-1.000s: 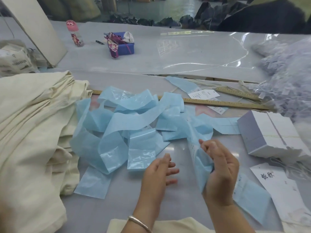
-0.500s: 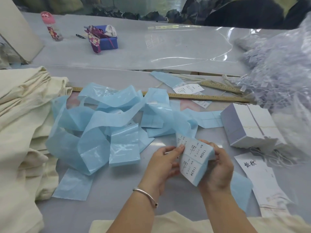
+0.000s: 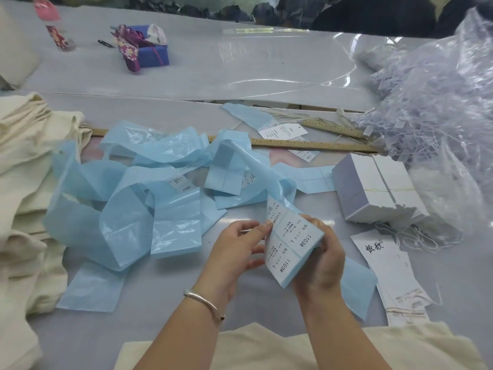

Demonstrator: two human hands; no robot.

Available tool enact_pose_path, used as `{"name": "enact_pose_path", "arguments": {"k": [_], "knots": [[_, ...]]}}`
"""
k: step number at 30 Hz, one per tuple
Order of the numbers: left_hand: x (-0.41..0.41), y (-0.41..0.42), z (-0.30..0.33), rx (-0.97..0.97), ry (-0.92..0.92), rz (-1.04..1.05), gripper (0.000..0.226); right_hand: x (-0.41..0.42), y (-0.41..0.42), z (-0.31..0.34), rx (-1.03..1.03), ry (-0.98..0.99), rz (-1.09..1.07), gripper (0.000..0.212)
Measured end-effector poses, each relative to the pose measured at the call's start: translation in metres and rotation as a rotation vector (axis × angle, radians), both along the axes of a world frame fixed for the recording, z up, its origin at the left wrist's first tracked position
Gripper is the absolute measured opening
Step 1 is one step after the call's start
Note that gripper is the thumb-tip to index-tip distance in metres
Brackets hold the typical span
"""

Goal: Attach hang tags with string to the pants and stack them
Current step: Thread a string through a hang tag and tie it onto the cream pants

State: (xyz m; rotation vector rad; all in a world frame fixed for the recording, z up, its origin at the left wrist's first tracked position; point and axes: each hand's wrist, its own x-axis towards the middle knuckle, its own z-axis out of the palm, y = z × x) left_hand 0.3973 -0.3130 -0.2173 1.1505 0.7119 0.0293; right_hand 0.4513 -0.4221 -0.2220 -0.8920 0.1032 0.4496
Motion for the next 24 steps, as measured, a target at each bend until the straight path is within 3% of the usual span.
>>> {"name": "enact_pose_path", "arguments": {"k": [2,4,6,11,14,18,20,22,24], "knots": [[-0.004,-0.004,0.0,0.264,0.029,-0.028,0.043,0.0,0.0,-0.001,-0.144,-0.033,-0.064,0.011],[-0.012,-0.012,0.0,0.633,-0.013,-0.045,0.049,0.0,0.001,-0.001,-0.249,-0.082,-0.158,0.024],[-0.023,-0.023,0.003,0.808,-0.126,-0.054,0.054,-0.002,0.004,0.003,-0.277,-0.122,-0.192,0.034],[-0.037,-0.036,0.002,0.951,-0.206,-0.043,0.043,-0.002,0.011,0.013,-0.266,-0.112,-0.246,0.043],[-0.039,-0.034,0.004,0.873,-0.319,-0.078,0.031,-0.004,0.015,0.017,-0.262,-0.069,-0.254,0.048],[-0.042,-0.031,0.001,0.874,-0.362,-0.177,0.047,-0.004,0.009,0.014,-0.237,-0.021,-0.18,0.05],[-0.043,-0.031,-0.005,0.911,-0.348,-0.232,0.051,-0.002,0.004,0.012,-0.212,0.053,-0.102,0.046],[-0.044,-0.03,-0.013,0.979,-0.353,-0.264,0.046,-0.004,-0.003,0.01,-0.114,0.147,0.044,0.029],[-0.044,-0.03,-0.02,1.085,-0.372,-0.274,0.038,-0.007,-0.01,0.007,-0.141,0.157,0.145,0.021]]}}
